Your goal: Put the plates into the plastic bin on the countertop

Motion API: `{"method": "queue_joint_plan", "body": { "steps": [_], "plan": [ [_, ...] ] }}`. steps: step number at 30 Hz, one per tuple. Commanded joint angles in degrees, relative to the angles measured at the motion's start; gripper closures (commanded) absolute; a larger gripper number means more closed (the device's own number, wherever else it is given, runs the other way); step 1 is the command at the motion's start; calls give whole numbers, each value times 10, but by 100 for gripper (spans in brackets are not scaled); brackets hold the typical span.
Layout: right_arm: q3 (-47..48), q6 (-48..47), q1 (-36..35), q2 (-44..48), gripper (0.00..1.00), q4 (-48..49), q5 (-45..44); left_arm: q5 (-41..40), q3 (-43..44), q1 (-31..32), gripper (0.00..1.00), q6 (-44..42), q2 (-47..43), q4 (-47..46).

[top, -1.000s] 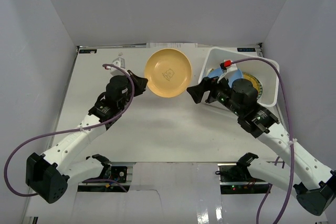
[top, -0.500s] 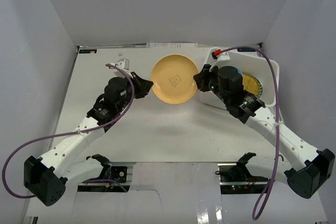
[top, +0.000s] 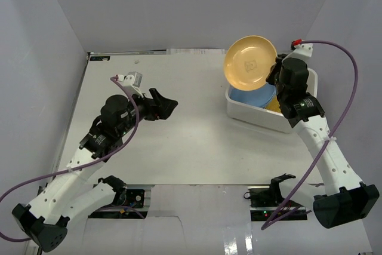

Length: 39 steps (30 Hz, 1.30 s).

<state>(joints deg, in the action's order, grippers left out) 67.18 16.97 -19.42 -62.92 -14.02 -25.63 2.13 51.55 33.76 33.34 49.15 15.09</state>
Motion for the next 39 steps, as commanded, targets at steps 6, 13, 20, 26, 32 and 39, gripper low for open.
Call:
{"method": "queue_joint_plan", "body": {
  "steps": [6,13,20,26,32,39],
  "plan": [
    [-10,-16,86,-23,92,-7,-77,-45,-18,2,2,-52,-63,86],
    [-39,1,88,-87,88,-11,-31,-50,-31,2,2,-57,-67,90],
    [-48,14,88,-81,45,-22,-24,-56,-24,2,2,-60,-74,102],
    [-3,14,88,-8,9,-38,49,-55,23,1,2,-62,-74,115],
    [-35,43,87,132,10,-17,246,-30,58,2,2,-47,-93,116],
    [-134,113,87,375,10,-25,380,-28,67,2,2,-26,-165,129]
  ]
}}
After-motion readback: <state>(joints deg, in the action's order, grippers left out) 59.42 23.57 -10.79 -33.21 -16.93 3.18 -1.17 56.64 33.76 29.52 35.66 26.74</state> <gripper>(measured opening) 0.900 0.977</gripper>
